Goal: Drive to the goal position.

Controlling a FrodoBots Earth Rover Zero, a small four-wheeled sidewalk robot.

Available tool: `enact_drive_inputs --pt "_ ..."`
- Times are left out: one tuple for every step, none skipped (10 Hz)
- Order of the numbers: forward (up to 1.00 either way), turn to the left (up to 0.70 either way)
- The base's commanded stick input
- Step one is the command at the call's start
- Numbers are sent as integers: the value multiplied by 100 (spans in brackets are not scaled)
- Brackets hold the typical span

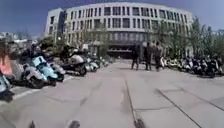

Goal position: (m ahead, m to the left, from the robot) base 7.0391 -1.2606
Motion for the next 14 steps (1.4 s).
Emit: enact_drive_inputs --pt "85 0" --pt "44 0" --pt "0 0" --pt "0 0" --pt "0 0" --pt "15 0" --pt "62 0" --pt "85 0" --pt "85 0" --pt "85 0" --pt "85 0" --pt "60 -8" --pt "20 -20" --pt "0 -59"
